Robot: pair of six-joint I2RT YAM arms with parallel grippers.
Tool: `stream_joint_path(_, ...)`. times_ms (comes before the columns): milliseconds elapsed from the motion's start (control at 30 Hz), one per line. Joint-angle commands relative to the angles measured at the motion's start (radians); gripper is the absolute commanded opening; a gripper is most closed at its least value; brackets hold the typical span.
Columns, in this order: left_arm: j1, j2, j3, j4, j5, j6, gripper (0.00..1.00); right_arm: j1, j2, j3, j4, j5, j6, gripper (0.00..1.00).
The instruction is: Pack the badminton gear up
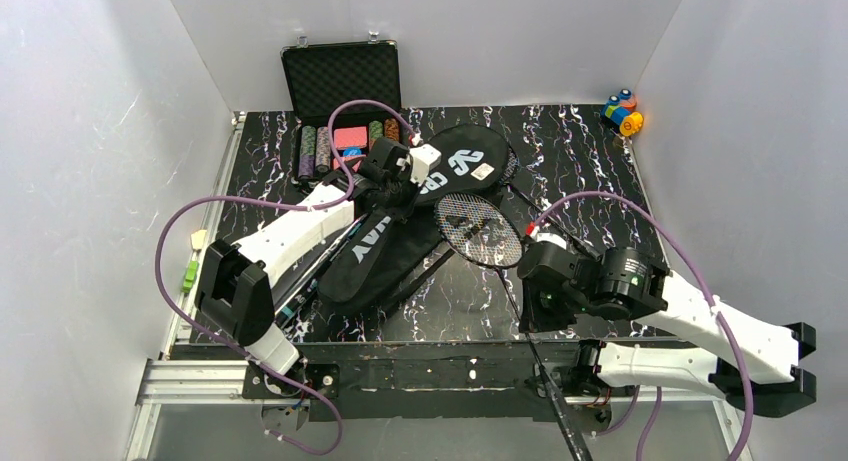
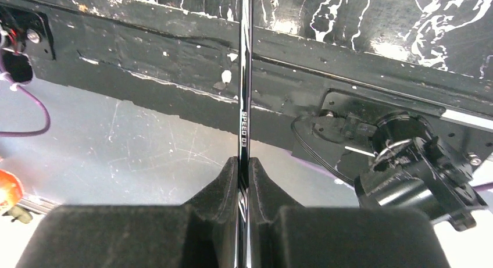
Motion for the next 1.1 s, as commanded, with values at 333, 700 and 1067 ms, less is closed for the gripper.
stream_joint_path(333, 0.001, 0.029, 0.022, 0.034, -0.056, 0.020, 0.00, 0.075, -0.023, 0.130, -0.162, 0.066, 0.083, 0.01)
stream_joint_path(700, 0.001, 0.068, 0.069, 0.034, -0.073, 0.024, 0.00, 0.111, 0.008, 0.108, -0.142, 0.010, 0.043, 0.01)
stream_joint_path(1067, 0.002, 0.020, 0.084, -0.008, 0.064, -0.006, 0.00, 0.122, 0.194, 0.091, 0.043, 0.101, -0.011, 0.01)
